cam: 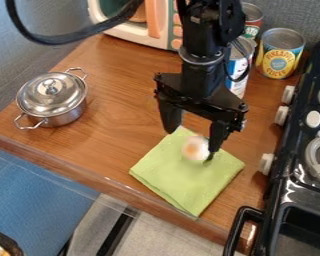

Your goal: Moved the sushi roll above the green napkin

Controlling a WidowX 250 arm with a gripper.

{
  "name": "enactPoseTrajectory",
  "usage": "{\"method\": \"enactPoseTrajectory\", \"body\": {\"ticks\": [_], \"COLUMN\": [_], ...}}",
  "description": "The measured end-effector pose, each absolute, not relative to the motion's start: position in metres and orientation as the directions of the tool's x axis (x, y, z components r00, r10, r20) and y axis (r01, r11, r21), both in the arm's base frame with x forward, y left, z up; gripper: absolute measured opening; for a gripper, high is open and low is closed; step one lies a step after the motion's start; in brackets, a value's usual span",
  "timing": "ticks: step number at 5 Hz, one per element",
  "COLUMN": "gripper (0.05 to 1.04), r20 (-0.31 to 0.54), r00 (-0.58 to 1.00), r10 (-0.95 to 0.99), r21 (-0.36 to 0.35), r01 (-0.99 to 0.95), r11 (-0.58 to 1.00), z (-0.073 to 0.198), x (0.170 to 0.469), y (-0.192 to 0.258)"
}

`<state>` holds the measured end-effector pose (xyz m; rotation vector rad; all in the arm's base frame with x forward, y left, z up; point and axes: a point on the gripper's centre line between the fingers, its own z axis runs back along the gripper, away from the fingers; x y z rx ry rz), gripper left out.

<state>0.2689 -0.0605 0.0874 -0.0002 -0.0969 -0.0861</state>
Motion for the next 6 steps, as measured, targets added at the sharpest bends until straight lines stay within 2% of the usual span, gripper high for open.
{"method": "enactPoseTrajectory", "body": {"ticks": [2, 6], "gripper": [1.002, 1.001], "r20": [0.052, 0.053], "r00": [0.997, 0.998], "r10": [-0.049, -0.046], "r21": [0.064, 0.065], "r01": [0.045, 0.043], "r11": [0.997, 0.997], "z": [0.0900, 0.0907], "x": [0.2634, 0.2638], "y": [-0.0504, -0.0502]}}
